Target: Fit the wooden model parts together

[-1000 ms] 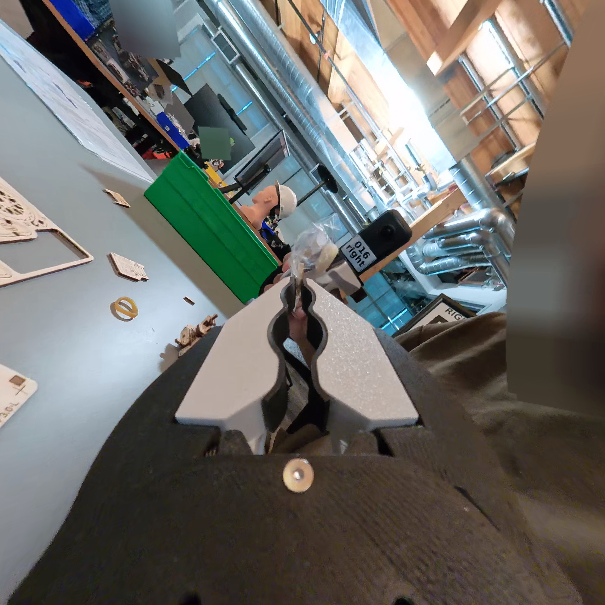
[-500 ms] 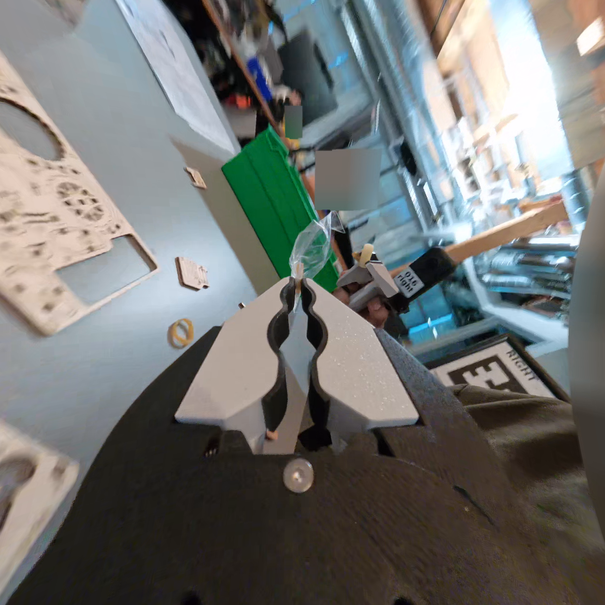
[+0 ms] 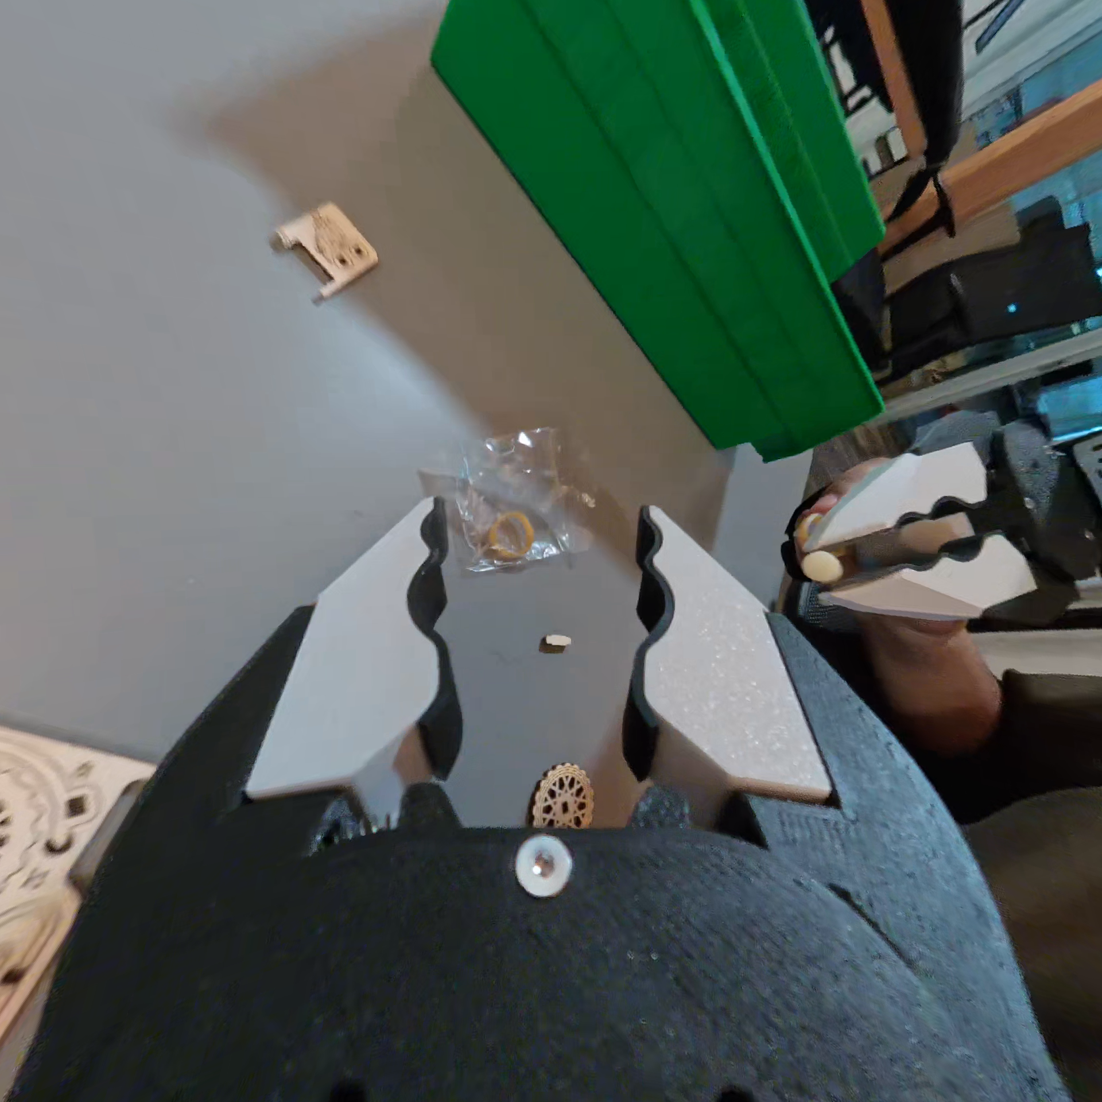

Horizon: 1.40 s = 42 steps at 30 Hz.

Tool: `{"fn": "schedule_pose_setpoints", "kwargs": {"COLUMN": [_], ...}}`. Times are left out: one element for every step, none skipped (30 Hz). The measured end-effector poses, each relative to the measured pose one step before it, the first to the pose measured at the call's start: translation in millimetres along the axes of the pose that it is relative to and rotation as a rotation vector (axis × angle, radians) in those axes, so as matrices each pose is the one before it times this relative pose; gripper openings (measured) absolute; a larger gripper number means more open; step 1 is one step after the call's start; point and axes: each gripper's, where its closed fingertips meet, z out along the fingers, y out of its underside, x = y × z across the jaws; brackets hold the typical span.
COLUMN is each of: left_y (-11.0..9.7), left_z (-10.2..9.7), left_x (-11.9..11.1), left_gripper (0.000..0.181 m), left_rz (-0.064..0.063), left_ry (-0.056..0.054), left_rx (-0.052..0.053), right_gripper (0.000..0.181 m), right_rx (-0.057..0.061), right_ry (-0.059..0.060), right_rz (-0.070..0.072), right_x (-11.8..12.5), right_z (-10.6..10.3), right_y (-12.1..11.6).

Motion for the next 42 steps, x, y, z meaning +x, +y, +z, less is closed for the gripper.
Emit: {"fn": "schedule_pose_setpoints", "kwargs": {"left_y": [-3.70, -1.42, 1.18, 3.84, 5.36, 6.13, 6.07, 5.69, 5.36, 5.06, 4.30, 4.29, 3.98, 3.38, 3.24, 4.11, 4.33, 3.15, 2.26, 1.39, 1.08, 0.72, 0.67, 0.98, 1.19, 1.44, 1.56, 1.16, 1.04, 0.95, 0.46, 0.24, 0.18, 0.01, -0.21, -1.12, -1.64, -2.00, -2.45, -2.24, -1.71, -1.77], "left_z": [-7.72, -8.62, -8.67, -7.90, -6.58, -5.46, -5.04, -4.65, -4.26, -4.07, -4.02, -4.04, -3.93, -4.35, -4.36, -4.19, -4.20, -4.48, -4.78, -4.73, -4.39, -4.20, -3.73, -3.21, -2.55, -1.92, -1.07, -0.64, -0.20, 0.47, 0.83, 1.28, 1.47, 1.34, 1.35, 1.24, 1.06, 0.50, -0.27, -0.82, -1.21, -1.48], "left_x": [3.08, 6.32, 10.93, 13.58, 11.82, 9.86, 8.76, 7.55, 6.63, 4.86, 3.01, 1.97, 0.25, 0.40, 1.80, 2.38, 2.09, 1.74, 1.75, 1.70, 1.67, 1.37, 0.33, -0.24, -0.14, 0.42, 0.57, 0.37, -0.09, -0.17, -0.03, 0.03, 0.00, -0.51, 0.01, 0.35, -0.08, -1.35, -1.93, -2.20, -2.22, -1.95], "left_gripper": [0.062, 0.062, 0.058, 0.048, 0.045, 0.044, 0.041, 0.039, 0.038, 0.038, 0.037, 0.035, 0.035, 0.033, 0.026, 0.022, 0.019, 0.014, 0.010, 0.010, 0.010, 0.009, 0.010, 0.009, 0.007, 0.008, 0.007, 0.007, 0.008, 0.009, 0.010, 0.008, 0.007, 0.007, 0.007, 0.007, 0.007, 0.007, 0.007, 0.007, 0.007, 0.007], "left_rz": [0.0224, 0.0160, 0.0142, 0.0077, -0.0062, -0.0124, -0.0175, -0.0226, -0.0260, -0.0256, -0.0186, -0.0096, -0.0044, 0.0004, 0.0017, 0.0002, 0.0017, 0.0054, 0.0058, 0.0016, -0.0010, -0.0012, -0.0019, -0.0015, -0.0008, -0.0032, -0.0065, -0.0039, -0.0011, 0.0012, 0.0011, 0.0004, 0.0017, 0.0030, 0.0024, 0.0000, -0.0035, -0.0052, -0.0054, -0.0080, -0.0079, -0.0057], "left_ry": [-0.0040, 0.0128, 0.0389, 0.0565, 0.0480, 0.0435, 0.0452, 0.0445, 0.0444, 0.0370, 0.0264, 0.0188, 0.0057, 0.0030, 0.0070, 0.0066, 0.0016, -0.0024, -0.0031, -0.0013, 0.0015, 0.0020, -0.0010, -0.0017, 0.0000, 0.0050, 0.0052, 0.0036, -0.0001, -0.0008, 0.0010, 0.0013, 0.0026, -0.0014, 0.0014, 0.0040, 0.0036, -0.0015, -0.0015, -0.0009, -0.0012, -0.0013], "left_rx": [0.0317, 0.0230, 0.0151, 0.0057, 0.0010, -0.0006, 0.0016, 0.0040, 0.0029, 0.0031, 0.0043, 0.0013, -0.0004, 0.0030, 0.0068, 0.0020, 0.0004, 0.0057, 0.0103, 0.0119, 0.0116, 0.0132, 0.0128, 0.0095, 0.0070, 0.0045, 0.0022, 0.0015, -0.0010, -0.0019, -0.0014, -0.0006, -0.0021, -0.0018, -0.0003, 0.0059, 0.0100, 0.0125, 0.0153, 0.0146, 0.0138, 0.0153], "right_gripper": [0.009, 0.009, 0.009, 0.009, 0.009, 0.009, 0.009, 0.009, 0.009, 0.009, 0.009, 0.009, 0.009, 0.009, 0.009, 0.009, 0.009, 0.009, 0.009, 0.009, 0.009, 0.009, 0.009, 0.009, 0.009, 0.009, 0.009, 0.009, 0.009, 0.009, 0.009, 0.009, 0.009, 0.009, 0.009, 0.009, 0.009, 0.011, 0.015, 0.020, 0.023, 0.024], "right_rx": [0.0036, 0.0036, 0.0059, 0.0064, 0.0066, 0.0067, 0.0041, -0.0004, -0.0040, -0.0113, -0.0175, -0.0194, -0.0175, -0.0109, -0.0049, -0.0016, 0.0001, 0.0001, -0.0012, -0.0023, -0.0006, 0.0016, 0.0011, 0.0005, 0.0028, 0.0026, -0.0016, -0.0047, -0.0071, -0.0077, -0.0063, -0.0038, -0.0041, -0.0033, 0.0004, 0.0056, 0.0078, 0.0054, 0.0027, 0.0044, 0.0036, -0.0035], "right_ry": [-0.0029, -0.0013, -0.0028, -0.0058, -0.0101, -0.0115, -0.0106, -0.0126, -0.0133, -0.0094, -0.0069, -0.0100, -0.0130, -0.0146, -0.0176, -0.0159, -0.0088, -0.0034, -0.0022, -0.0026, -0.0044, -0.0047, -0.0071, -0.0084, -0.0099, -0.0100, -0.0072, -0.0046, 0.0004, 0.0008, -0.0015, -0.0011, 0.0016, 0.0042, 0.0046, 0.0067, 0.0082, 0.0112, 0.0129, 0.0144, 0.0184, 0.0303], "right_rz": [0.0106, 0.0043, -0.0024, -0.0067, -0.0096, -0.0137, -0.0188, -0.0253, -0.0325, -0.0378, -0.0399, -0.0384, -0.0336, -0.0262, -0.0180, -0.0160, -0.0192, -0.0222, -0.0224, -0.0190, -0.0148, -0.0103, -0.0065, -0.0041, -0.0043, -0.0067, -0.0092, -0.0117, -0.0138, -0.0137, -0.0119, -0.0084, -0.0053, -0.0047, -0.0018, 0.0034, 0.0067, 0.0110, 0.0158, 0.0197, 0.0213, 0.0200], "right_x": [-0.55, -1.12, -2.28, -3.55, -4.82, -5.66, -5.90, -6.37, -6.56, -5.84, -5.47, -5.79, -6.11, -6.09, -6.38, -6.06, -5.03, -3.99, -3.29, -2.73, -2.46, -2.12, -1.80, -1.75, -1.75, -1.84, -1.72, -1.40, -0.76, -0.70, -0.96, -0.87, -0.24, 0.34, 0.77, 1.27, 2.07, 3.32, 4.49, 5.83, 7.42, 10.63], "right_z": [-0.97, -0.78, -0.35, 0.54, 1.46, 2.54, 3.72, 4.84, 5.82, 6.71, 7.21, 7.26, 6.91, 6.33, 5.48, 4.74, 3.75, 3.12, 2.67, 2.49, 2.18, 1.88, 1.54, 1.36, 0.97, 0.77, 0.66, 0.54, 0.32, 0.15, 0.10, -0.13, -0.42, -0.87, -1.16, -1.50, -1.81, -2.15, -2.57, -3.25, -4.06, -4.83], "right_y": [0.83, 0.62, 0.10, -0.48, -0.97, -1.48, -1.73, -1.89, -1.89, -1.15, -0.27, -0.07, -0.58, -1.56, -2.74, -3.70, -4.08, -3.74, -3.14, -2.35, -2.12, -1.82, -1.32, -0.88, -1.06, -1.13, -0.51, -0.08, 0.30, 0.63, 0.63, 0.40, 0.93, 1.11, 0.79, -0.12, -0.21, 0.43, 1.26, 1.82, 2.53, 4.21]}}
